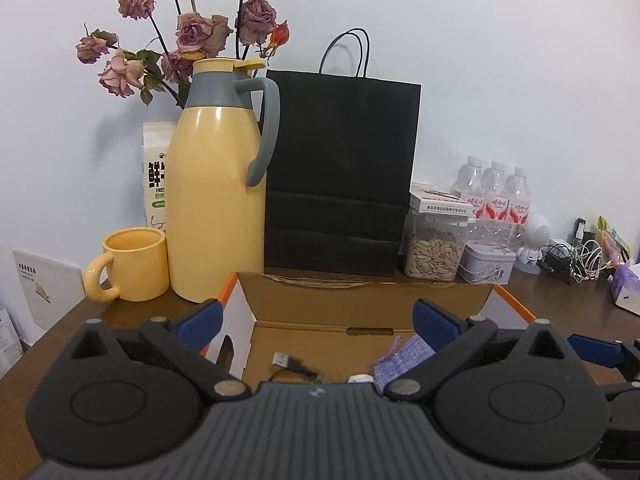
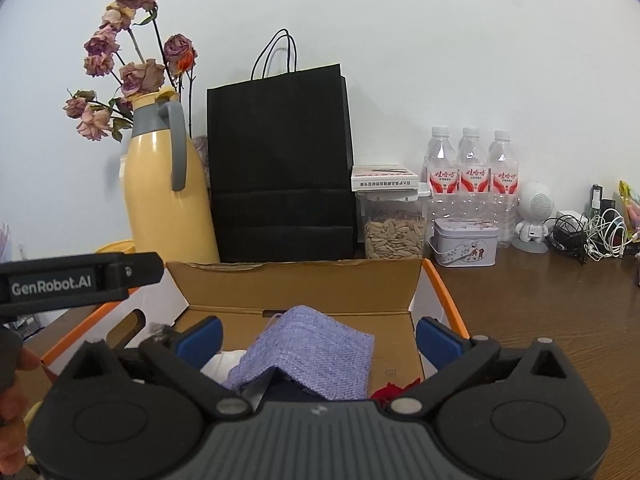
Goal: Organize objects
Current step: 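Carry the purple bag into the cardboard box and open the right tool, then withdraw the right tool from the box toward the green plastic bag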
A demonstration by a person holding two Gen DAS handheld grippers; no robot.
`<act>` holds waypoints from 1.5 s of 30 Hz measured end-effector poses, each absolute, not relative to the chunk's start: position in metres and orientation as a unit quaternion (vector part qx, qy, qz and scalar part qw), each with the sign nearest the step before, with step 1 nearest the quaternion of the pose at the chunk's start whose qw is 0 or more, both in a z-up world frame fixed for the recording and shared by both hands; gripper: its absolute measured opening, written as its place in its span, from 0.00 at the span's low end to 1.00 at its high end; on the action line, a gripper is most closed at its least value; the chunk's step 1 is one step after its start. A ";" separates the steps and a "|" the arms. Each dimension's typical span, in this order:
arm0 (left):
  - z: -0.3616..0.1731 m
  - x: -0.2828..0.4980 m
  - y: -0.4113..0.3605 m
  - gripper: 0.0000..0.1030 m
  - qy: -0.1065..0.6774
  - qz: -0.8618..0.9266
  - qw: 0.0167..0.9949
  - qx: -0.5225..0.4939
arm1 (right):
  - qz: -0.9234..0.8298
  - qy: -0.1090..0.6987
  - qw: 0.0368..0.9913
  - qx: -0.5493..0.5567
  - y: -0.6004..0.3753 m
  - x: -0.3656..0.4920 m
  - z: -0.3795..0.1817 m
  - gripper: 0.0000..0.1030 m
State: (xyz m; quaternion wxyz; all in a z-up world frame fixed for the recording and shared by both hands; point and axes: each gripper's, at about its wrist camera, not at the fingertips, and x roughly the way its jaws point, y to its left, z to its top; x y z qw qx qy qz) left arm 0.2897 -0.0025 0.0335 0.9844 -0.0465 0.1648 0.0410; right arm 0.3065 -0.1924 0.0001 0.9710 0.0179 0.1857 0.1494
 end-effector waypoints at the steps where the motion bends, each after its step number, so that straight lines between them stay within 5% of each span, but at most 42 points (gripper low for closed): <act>1: 0.034 0.289 -0.002 1.00 0.164 0.041 0.985 -0.047 | 0.149 0.184 0.971 0.018 -0.193 0.306 0.001 1.00; 21: 0.072 0.204 -0.002 1.00 0.110 0.009 0.992 -0.055 | 0.172 0.120 0.978 -0.016 -0.208 0.228 0.037 1.00; 45: 0.038 0.089 0.023 1.00 0.187 0.026 0.981 -0.033 | 0.170 0.200 0.964 -0.045 -0.244 0.117 0.000 1.00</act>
